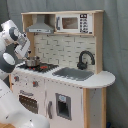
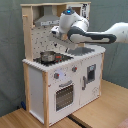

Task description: Play with the kitchen

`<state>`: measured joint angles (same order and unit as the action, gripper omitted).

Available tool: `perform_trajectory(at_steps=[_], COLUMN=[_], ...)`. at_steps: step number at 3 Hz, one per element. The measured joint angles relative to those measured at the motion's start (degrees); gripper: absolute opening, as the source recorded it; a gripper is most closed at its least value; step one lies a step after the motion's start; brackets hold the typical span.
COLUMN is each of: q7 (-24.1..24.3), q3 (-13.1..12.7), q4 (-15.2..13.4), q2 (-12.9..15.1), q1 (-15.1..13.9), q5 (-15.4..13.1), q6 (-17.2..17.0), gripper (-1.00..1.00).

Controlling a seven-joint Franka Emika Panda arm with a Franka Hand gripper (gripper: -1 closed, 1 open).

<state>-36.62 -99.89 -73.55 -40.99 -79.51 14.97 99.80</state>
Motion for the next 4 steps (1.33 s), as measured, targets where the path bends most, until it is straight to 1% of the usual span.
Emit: perform_trajectory(at_steps=[1, 4], q7=[-1.34, -4.53], q3=[-4.52, -15.67], q4=[2.77, 9.33], q2=[0.51, 0.38], q1=[-4.6, -15.88], q5=[0.3, 0.52], q6=[-1.6, -3.25], gripper=[1.0, 1.0])
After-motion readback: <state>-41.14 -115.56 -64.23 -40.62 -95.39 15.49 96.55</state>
